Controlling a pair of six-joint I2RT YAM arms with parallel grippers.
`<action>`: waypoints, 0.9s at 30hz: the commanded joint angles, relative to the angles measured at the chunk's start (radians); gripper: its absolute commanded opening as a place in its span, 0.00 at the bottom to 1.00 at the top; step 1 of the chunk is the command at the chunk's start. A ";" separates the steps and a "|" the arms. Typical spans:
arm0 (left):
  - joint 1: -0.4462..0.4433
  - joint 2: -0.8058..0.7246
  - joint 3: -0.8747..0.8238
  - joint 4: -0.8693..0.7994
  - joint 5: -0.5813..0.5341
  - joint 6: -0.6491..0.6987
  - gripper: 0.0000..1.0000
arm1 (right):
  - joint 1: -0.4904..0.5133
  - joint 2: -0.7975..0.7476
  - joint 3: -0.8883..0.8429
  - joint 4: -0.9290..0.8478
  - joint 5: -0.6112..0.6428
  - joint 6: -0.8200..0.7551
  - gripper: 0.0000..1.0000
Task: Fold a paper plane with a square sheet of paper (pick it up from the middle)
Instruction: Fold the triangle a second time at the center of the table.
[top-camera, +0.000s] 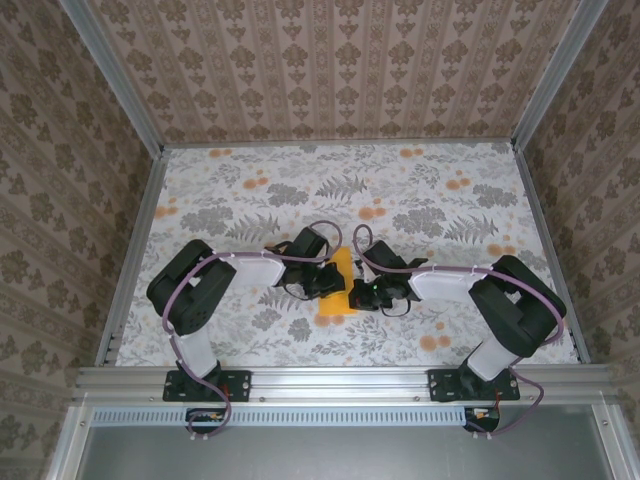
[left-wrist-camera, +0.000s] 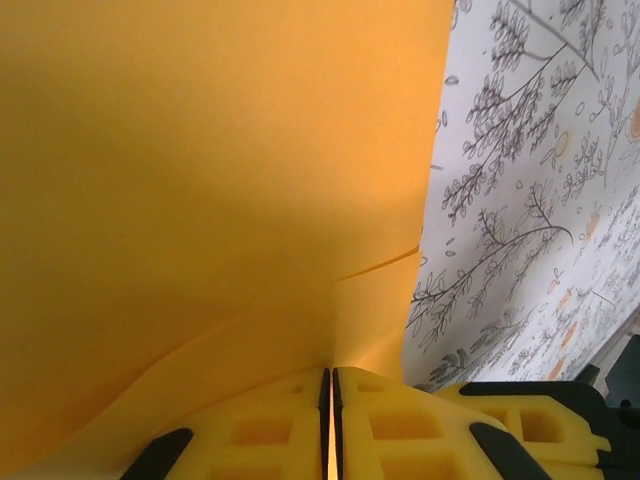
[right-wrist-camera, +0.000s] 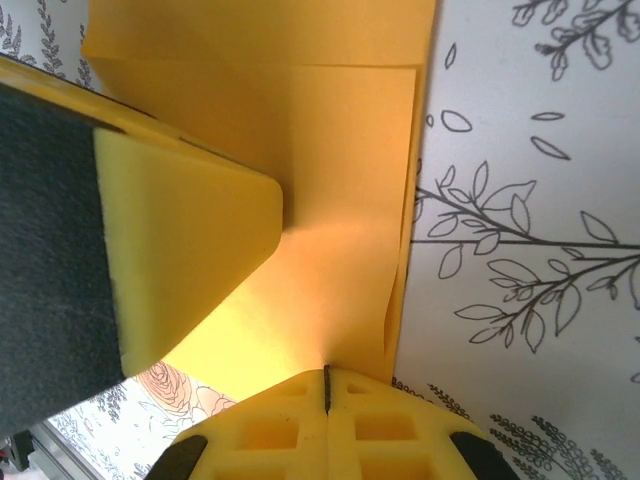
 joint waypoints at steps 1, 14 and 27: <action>0.008 -0.051 0.026 -0.022 -0.021 0.043 0.15 | -0.007 0.010 -0.035 -0.053 0.033 -0.009 0.04; -0.037 -0.068 -0.046 0.031 -0.034 -0.019 0.06 | -0.009 0.022 -0.026 -0.069 0.033 0.001 0.03; -0.063 -0.030 -0.082 0.108 -0.019 -0.060 0.07 | -0.009 0.028 -0.024 -0.092 0.046 0.011 0.03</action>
